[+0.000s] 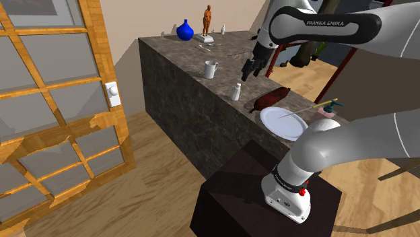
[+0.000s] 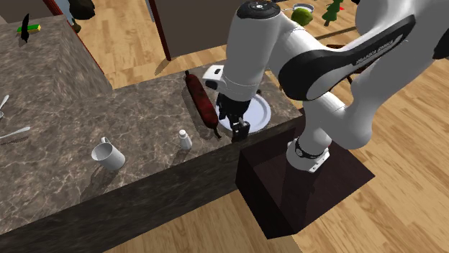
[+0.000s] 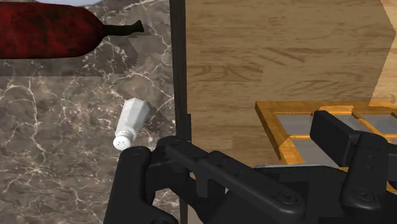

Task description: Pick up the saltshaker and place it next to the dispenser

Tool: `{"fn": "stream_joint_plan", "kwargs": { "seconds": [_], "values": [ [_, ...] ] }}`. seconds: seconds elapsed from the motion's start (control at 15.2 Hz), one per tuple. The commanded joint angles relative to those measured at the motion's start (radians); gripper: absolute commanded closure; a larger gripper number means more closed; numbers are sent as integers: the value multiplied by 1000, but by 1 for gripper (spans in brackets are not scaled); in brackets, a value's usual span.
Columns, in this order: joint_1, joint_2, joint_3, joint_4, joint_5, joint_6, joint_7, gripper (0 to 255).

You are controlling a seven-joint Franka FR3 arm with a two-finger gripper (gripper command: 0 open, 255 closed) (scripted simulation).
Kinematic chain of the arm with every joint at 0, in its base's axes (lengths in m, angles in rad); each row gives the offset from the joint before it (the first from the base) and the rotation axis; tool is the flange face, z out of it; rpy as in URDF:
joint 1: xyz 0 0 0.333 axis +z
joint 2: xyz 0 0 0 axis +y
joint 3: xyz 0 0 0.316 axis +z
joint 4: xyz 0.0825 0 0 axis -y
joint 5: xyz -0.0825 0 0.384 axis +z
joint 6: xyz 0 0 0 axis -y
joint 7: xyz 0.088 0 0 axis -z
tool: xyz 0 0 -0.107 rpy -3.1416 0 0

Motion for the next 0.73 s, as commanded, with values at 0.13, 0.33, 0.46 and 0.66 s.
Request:
{"fn": "stream_joint_plan", "kwargs": {
  "seconds": [0.13,0.33,0.46,0.66],
  "values": [
    [0,99,-95,-2,8,124,-93,0],
    [9,187,-172,11,33,211,-176,0],
    [23,253,-225,28,63,265,-238,0],
    [52,363,-308,66,135,337,-347,0]
  ]
}}
